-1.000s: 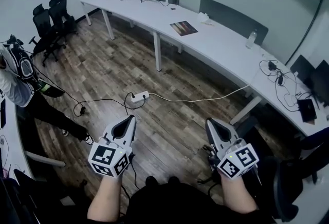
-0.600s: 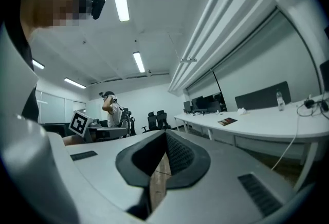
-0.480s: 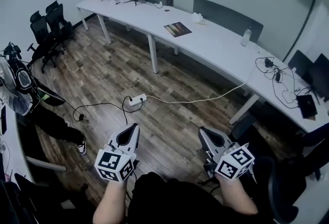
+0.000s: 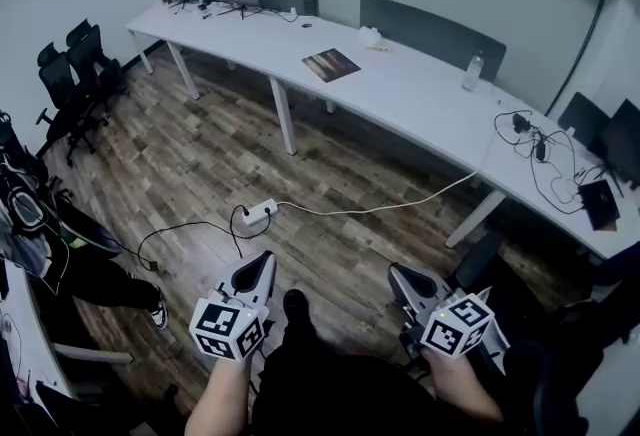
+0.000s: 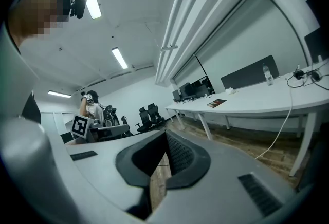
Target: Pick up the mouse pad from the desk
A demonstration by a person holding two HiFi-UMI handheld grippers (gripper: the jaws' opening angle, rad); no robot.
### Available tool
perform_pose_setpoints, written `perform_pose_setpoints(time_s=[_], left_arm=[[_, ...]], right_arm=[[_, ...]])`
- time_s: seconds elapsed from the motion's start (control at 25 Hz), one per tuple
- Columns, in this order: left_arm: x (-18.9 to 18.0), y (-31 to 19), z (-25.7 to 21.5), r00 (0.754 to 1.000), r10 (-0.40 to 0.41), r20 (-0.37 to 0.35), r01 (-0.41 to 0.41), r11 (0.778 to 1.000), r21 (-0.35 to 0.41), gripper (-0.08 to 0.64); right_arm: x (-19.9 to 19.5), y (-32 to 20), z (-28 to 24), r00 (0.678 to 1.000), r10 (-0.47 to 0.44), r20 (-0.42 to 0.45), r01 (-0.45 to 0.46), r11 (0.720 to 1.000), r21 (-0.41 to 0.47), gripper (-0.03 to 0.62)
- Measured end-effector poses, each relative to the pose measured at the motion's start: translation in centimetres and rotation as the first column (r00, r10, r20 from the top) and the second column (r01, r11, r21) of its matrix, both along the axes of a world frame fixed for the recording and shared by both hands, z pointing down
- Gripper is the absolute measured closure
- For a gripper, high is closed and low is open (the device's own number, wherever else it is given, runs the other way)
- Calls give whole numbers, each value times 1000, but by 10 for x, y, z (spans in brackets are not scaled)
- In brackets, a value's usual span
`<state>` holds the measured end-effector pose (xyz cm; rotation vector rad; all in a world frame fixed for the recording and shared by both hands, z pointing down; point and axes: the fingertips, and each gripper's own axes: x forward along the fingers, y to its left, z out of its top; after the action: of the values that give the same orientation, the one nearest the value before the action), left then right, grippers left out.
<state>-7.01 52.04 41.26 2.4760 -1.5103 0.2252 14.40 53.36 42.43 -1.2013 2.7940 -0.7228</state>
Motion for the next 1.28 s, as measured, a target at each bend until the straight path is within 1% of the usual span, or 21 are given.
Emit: perform_pose_setpoints(time_s=[0.28, 0.4, 0.6, 0.72, 0.88, 0.96, 1.08, 1.16, 1.2, 1.28], left_arm=[[-31, -121, -18, 997, 77, -27, -76, 996, 53, 555], [-44, -172, -26, 993, 116, -23, -115, 992, 58, 555], [-77, -240, -26, 988, 150, -32, -149, 988, 52, 555], [-102, -270, -21, 989, 143, -31, -141, 989, 42, 555], [-132, -302, -20, 990, 141, 7, -141, 988, 54, 555], [-140, -315, -21, 990, 143, 14, -144, 988, 60, 555], [-148, -329, -20, 990, 138, -23, -137, 989, 53, 555], [-149, -336, -17, 989, 143, -32, -141, 989, 45, 555], [-149, -340, -15, 989, 147, -22, -146, 989, 41, 555], [-148, -346, -12, 988, 151, 21, -152, 988, 39, 555]], right_arm=[[-39, -103, 1, 999, 47, -19, -47, 999, 4, 601], [-64, -147, 0, 999, 49, -13, -49, 999, -17, 601], [-113, -220, -9, 999, 38, -26, -38, 999, 2, 601], [-141, -254, -13, 999, 33, -22, -32, 999, 9, 601], [-165, -288, -18, 999, 45, -26, -44, 999, 28, 601], [-168, -300, -20, 998, 62, -19, -62, 998, 32, 601], [-168, -312, -16, 997, 79, -15, -78, 997, 14, 601], [-164, -320, -14, 996, 93, -17, -93, 996, 6, 601], [-163, -325, -13, 995, 102, -15, -102, 995, 7, 601], [-159, -336, -14, 993, 117, -2, -117, 993, 12, 601]])
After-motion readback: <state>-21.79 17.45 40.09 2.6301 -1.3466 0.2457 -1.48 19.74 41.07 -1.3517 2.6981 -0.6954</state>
